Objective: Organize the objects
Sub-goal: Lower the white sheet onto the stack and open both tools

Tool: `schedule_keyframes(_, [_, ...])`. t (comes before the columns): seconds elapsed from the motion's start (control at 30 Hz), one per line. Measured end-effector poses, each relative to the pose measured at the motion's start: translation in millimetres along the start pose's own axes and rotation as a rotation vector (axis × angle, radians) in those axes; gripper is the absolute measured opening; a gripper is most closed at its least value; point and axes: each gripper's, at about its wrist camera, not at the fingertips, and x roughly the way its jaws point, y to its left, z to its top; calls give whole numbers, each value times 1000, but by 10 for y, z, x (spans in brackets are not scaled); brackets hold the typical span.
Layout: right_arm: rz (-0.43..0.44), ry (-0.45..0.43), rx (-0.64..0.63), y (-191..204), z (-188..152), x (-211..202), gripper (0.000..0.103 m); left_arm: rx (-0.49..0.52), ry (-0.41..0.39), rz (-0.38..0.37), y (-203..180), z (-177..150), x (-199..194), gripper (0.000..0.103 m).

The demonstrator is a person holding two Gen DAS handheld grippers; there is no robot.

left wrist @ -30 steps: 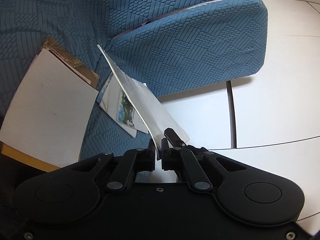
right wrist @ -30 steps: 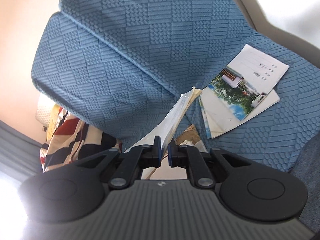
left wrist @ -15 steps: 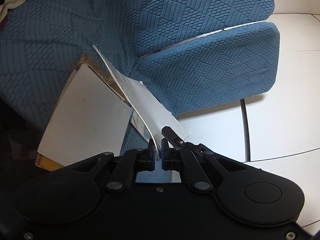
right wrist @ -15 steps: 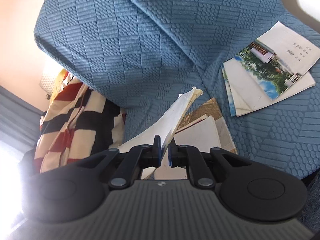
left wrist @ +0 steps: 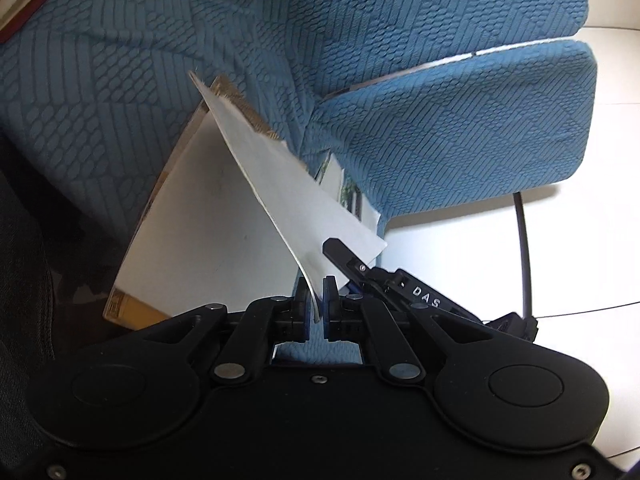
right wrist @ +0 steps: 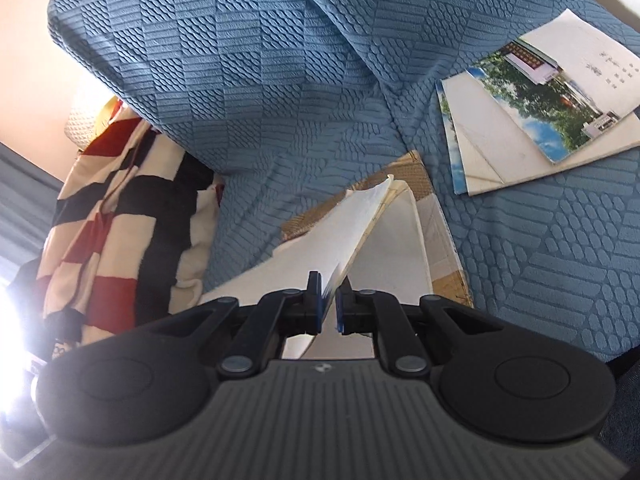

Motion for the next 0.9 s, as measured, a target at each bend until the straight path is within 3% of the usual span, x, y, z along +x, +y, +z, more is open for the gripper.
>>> schedule_keyframes(0.37, [-97, 31, 16, -122, -36, 143, 10, -12, 64, 63, 68, -178, 202, 5])
schedule_keyframes(0.43, [-98, 39, 21, -149, -35, 160, 10, -22, 67, 83, 104, -202, 187, 13])
schedule_keyframes(0.5, [-104, 44, 20, -165, -38, 174, 11, -16, 96, 111, 127, -223, 192, 35])
schedule_keyframes(0.6, [-131, 44, 9, -173, -51, 200, 12, 53, 130, 203, 73, -292, 175, 45])
schedule_keyframes(0.7, [-193, 40, -7, -194, -54, 215, 23, 87, 130, 225, 31, -317, 113, 53])
schedule_keyframes(0.77, [-204, 35, 5, -226, -50, 209, 51, 126, 118, 243, -23, -258, 61, 57])
schedule_keyframes(0.8, [-209, 30, 7, -239, -52, 204, 57, 144, 109, 256, -46, -236, 29, 58])
schedule_keyframes(0.9, [-231, 19, -5, -239, -68, 193, 57, 200, 70, 309, -124, -86, 27, 59])
